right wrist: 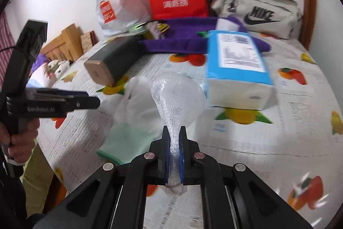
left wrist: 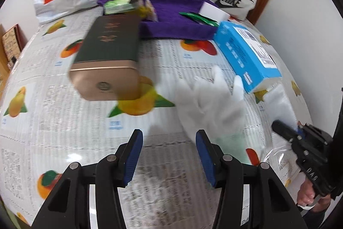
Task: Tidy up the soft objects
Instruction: 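Grasp the white mesh bag with the right tool while the left tool grasps the white glove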
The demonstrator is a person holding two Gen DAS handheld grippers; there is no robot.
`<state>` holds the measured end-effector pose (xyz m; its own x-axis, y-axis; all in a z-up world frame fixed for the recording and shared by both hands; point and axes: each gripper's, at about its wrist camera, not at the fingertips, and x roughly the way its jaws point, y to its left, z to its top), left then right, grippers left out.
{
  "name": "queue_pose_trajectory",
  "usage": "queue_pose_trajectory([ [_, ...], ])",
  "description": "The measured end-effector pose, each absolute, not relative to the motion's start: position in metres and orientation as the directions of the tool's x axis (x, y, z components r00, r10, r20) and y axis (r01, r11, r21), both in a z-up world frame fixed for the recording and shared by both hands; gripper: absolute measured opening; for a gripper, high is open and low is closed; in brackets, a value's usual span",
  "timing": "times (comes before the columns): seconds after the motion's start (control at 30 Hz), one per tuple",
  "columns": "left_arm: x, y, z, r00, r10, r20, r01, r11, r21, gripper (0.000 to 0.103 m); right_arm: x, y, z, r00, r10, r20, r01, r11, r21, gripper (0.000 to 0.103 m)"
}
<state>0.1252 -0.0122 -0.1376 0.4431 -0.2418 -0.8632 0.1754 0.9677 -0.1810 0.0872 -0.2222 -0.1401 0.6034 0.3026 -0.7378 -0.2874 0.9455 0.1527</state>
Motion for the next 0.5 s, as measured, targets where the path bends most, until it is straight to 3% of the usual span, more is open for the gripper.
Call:
queue_pose_trajectory([
  [0.13,0.131,-0.031,-0.143,0.421,-0.287,-0.861,0.206,0.954,-0.217,0.049,0.085,-0.245,-0.144,0.616,0.242,-0.749,-0.234,0.965,0.120,0.007],
  [0.33,0.142,-0.061,-0.148,0.403,-0.320,-0.857,0.251,0.940,-0.233,0.064,0.087,-0.267,-0.163,0.592,0.239,-0.770,-0.192,0.969,0.153,0.007],
  [0.5,0.147,-0.081,-0.159,0.414,-0.268,-0.870,0.260,0.951,-0.169,0.080,0.090,-0.270,-0.176,0.576,0.257,-0.776,-0.195,0.965,0.175,0.007],
])
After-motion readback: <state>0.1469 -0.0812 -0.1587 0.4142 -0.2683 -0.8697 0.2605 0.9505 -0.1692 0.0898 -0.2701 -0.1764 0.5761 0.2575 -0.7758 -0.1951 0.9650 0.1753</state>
